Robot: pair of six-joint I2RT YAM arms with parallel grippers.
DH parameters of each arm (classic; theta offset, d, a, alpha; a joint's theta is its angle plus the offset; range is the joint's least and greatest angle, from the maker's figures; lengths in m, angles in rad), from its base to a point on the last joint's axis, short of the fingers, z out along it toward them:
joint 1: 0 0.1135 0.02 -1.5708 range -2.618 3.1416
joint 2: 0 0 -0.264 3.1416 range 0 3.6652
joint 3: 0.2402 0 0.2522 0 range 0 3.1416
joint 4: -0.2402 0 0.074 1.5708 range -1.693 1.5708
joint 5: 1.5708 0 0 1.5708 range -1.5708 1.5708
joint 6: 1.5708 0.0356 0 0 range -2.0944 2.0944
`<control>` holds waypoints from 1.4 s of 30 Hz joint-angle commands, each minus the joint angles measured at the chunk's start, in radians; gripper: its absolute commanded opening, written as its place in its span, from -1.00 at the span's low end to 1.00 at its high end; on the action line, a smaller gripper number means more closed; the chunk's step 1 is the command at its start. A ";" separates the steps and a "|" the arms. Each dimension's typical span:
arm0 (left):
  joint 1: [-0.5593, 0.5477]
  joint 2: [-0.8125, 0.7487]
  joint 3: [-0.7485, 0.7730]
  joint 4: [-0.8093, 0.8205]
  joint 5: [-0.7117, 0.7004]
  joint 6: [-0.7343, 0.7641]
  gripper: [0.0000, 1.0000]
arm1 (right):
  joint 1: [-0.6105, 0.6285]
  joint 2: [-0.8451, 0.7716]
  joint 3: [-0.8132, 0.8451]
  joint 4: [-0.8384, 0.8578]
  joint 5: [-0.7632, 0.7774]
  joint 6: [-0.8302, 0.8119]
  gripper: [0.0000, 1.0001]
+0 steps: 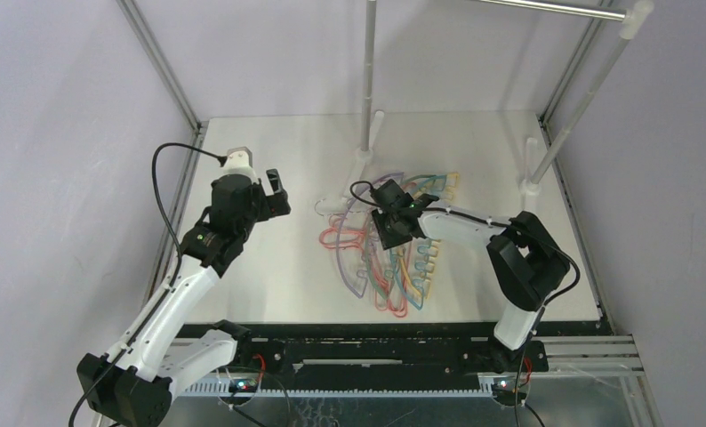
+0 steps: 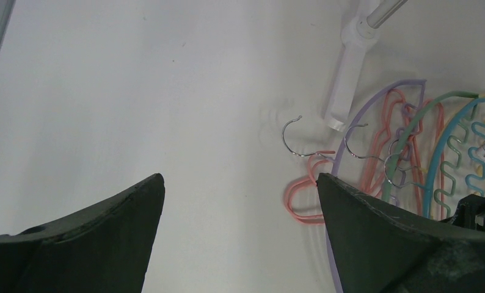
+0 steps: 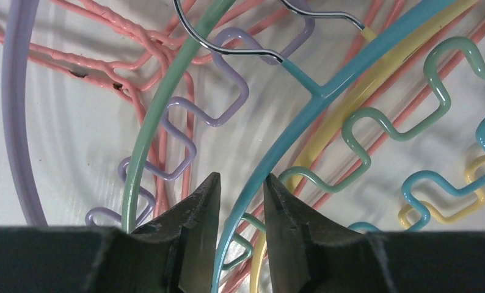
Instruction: Organize the hangers
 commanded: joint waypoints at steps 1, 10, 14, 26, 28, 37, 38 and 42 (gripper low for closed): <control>-0.006 -0.017 -0.022 0.016 -0.018 0.000 0.99 | 0.009 0.025 0.052 0.028 -0.015 0.009 -0.24; -0.005 -0.029 -0.034 0.015 -0.035 0.005 0.99 | 0.009 0.036 0.047 0.028 -0.015 0.010 -0.41; -0.005 -0.031 -0.036 0.015 -0.036 0.002 0.99 | 0.009 0.033 0.041 0.028 -0.013 0.013 -0.88; -0.004 -0.029 -0.040 0.021 -0.046 -0.001 0.99 | 0.001 -0.222 0.107 -0.092 0.012 0.023 -1.00; -0.005 -0.025 -0.039 0.024 -0.043 -0.005 0.99 | -0.001 -0.270 0.136 -0.121 0.018 0.025 -1.00; -0.005 -0.020 -0.033 0.026 -0.038 0.004 0.99 | -0.272 -0.396 0.313 -0.055 -0.283 0.185 -1.00; -0.005 -0.018 -0.031 0.025 -0.038 0.004 0.99 | -0.315 -0.399 0.338 -0.012 -0.357 0.222 -1.00; -0.005 -0.013 -0.026 0.026 -0.035 0.011 0.99 | -0.415 -0.351 0.497 0.127 -0.448 0.322 -1.00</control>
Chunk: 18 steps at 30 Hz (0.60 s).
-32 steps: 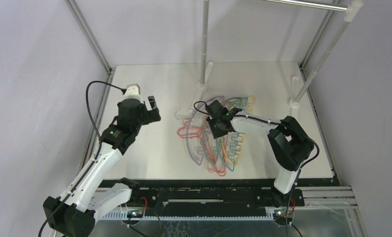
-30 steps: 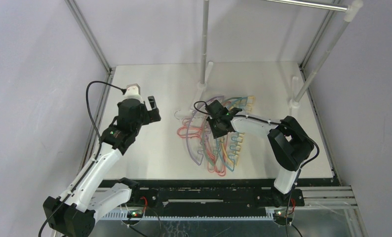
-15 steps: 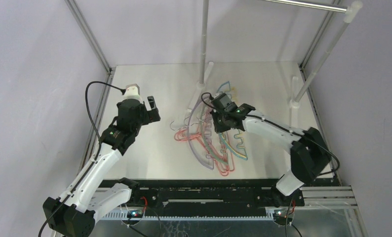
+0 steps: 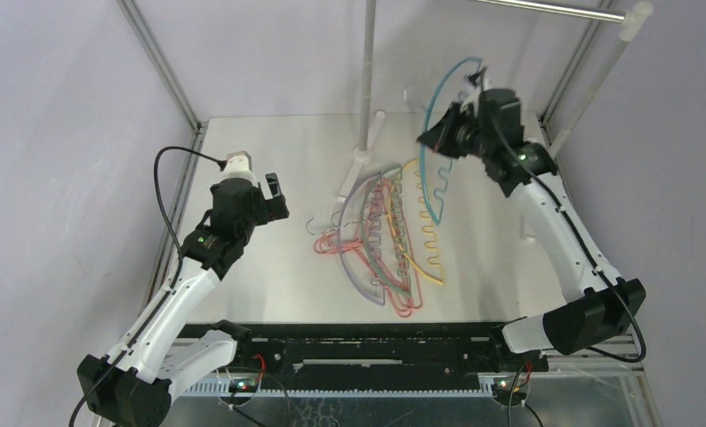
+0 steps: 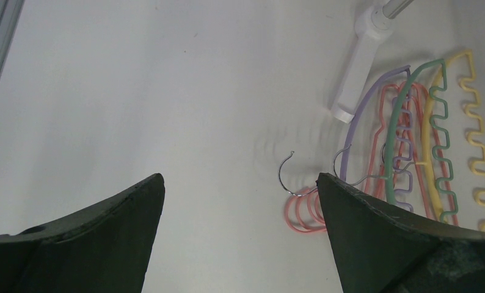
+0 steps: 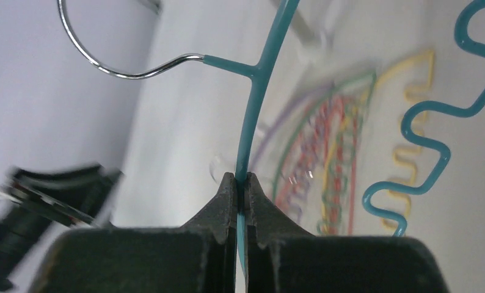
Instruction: Organize the hangers
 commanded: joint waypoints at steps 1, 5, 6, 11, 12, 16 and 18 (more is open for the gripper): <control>-0.005 0.003 0.006 0.033 -0.004 0.011 0.99 | -0.078 0.029 0.213 0.221 -0.159 0.141 -1.00; -0.005 0.014 0.015 0.032 -0.003 0.016 0.99 | -0.118 0.161 0.385 0.290 -0.203 0.202 -1.00; -0.006 0.014 0.016 0.030 -0.006 0.016 0.99 | -0.128 0.185 0.405 0.315 -0.219 0.223 -1.00; -0.005 -0.006 -0.011 0.021 -0.021 0.013 0.99 | -0.168 0.238 0.400 0.490 -0.237 0.323 -1.00; -0.004 -0.013 -0.021 0.020 -0.023 0.012 0.99 | -0.176 0.244 0.402 0.513 -0.237 0.334 -1.00; -0.005 -0.021 -0.039 0.014 -0.028 0.016 0.99 | -0.212 0.282 0.405 0.609 -0.229 0.407 -1.00; -0.006 -0.016 -0.034 0.012 -0.032 0.019 0.99 | -0.225 0.295 0.410 0.647 -0.224 0.431 -1.00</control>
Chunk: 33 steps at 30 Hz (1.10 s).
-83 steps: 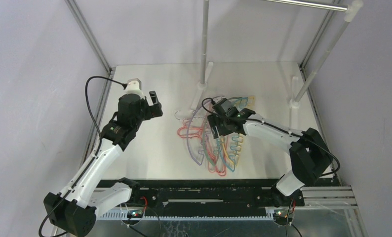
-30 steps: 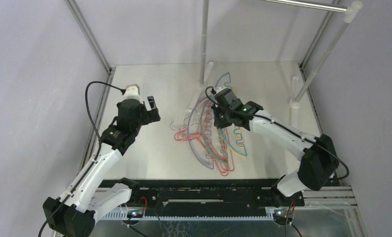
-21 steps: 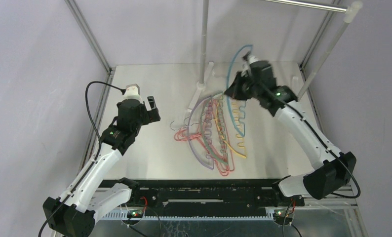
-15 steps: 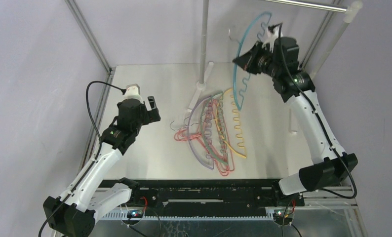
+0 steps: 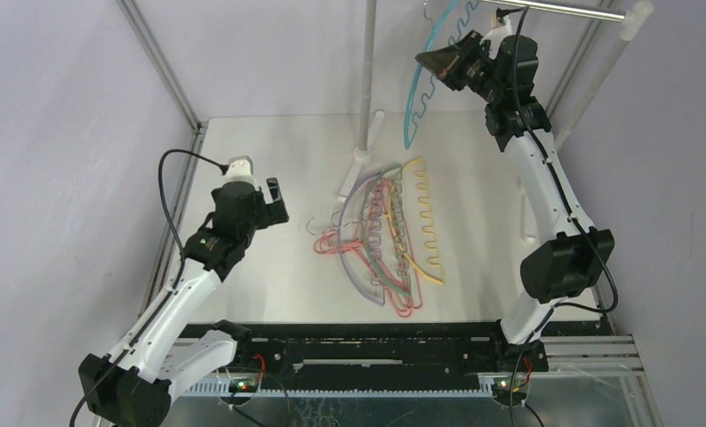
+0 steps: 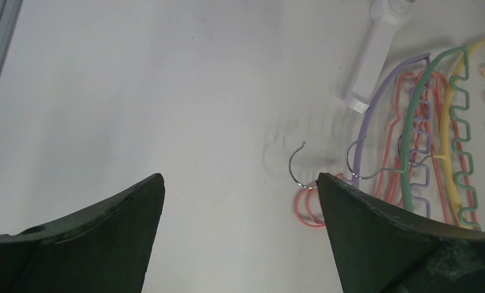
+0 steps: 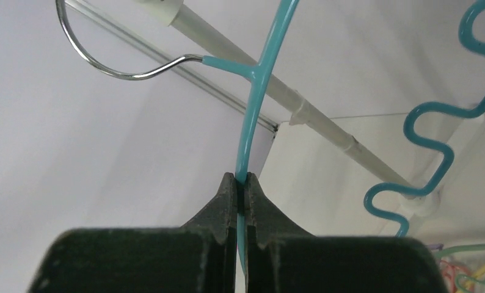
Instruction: Organize the hangers
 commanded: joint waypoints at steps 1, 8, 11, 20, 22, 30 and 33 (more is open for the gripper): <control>-0.005 -0.009 0.000 0.017 -0.023 0.018 0.99 | -0.035 -0.006 0.028 0.228 -0.001 0.089 -1.00; -0.004 0.030 0.018 0.025 -0.035 0.023 0.99 | -0.060 0.016 0.026 0.285 -0.013 0.134 -1.00; -0.005 0.052 0.021 0.035 -0.025 0.023 0.99 | -0.068 0.014 0.026 0.264 0.011 0.135 -1.00; -0.004 0.101 0.060 0.045 -0.019 0.034 0.99 | -0.129 0.036 0.003 0.136 0.088 0.144 -1.00; -0.005 0.107 0.058 0.047 -0.021 0.035 0.99 | -0.133 0.031 -0.024 0.121 0.091 0.139 -1.00; -0.005 0.128 0.056 0.059 0.004 0.033 0.99 | -0.132 -0.052 -0.130 0.052 0.121 0.057 -0.17; -0.005 0.133 0.057 0.067 0.016 0.032 0.99 | -0.126 -0.106 -0.167 0.010 0.165 0.017 0.21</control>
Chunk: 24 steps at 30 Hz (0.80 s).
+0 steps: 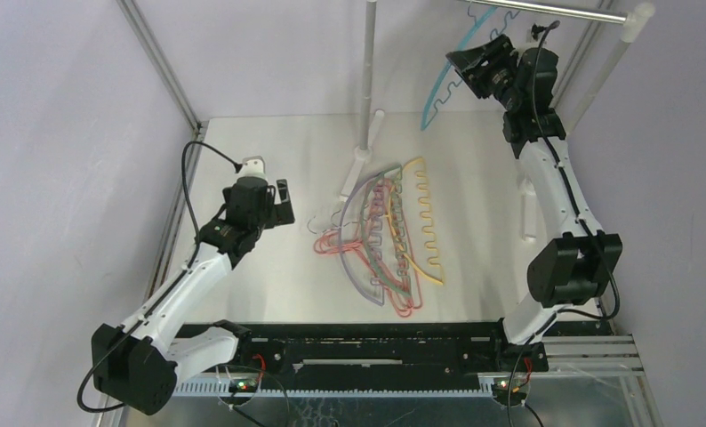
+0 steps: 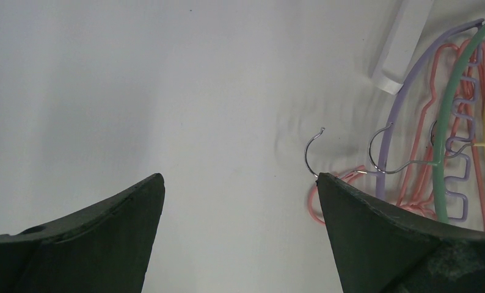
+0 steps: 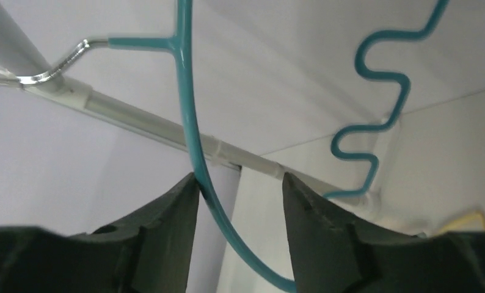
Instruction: Organize the hangers
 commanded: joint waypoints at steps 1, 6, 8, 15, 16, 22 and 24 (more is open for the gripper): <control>-0.005 0.005 0.058 0.057 0.021 0.016 0.99 | 0.008 -0.107 -0.049 -0.091 0.070 -0.075 0.28; -0.005 0.005 0.054 0.067 0.033 0.013 0.99 | 0.034 -0.220 -0.111 -0.242 0.152 -0.148 0.48; -0.005 0.004 0.049 0.071 0.034 0.012 0.99 | 0.061 -0.295 -0.174 -0.269 0.193 -0.199 0.62; -0.004 0.021 0.045 0.083 0.074 0.000 0.99 | 0.241 -0.537 -0.331 -0.414 0.407 -0.399 0.86; -0.005 0.024 0.047 0.084 0.078 -0.001 0.99 | 0.271 -0.566 -0.345 -0.430 0.440 -0.428 0.87; -0.005 0.031 0.055 0.096 0.076 -0.002 0.99 | 0.425 -0.634 -0.406 -0.632 0.492 -0.542 0.82; -0.005 0.031 0.053 0.101 0.076 -0.010 0.99 | 0.475 -0.659 -0.456 -0.658 0.451 -0.579 0.75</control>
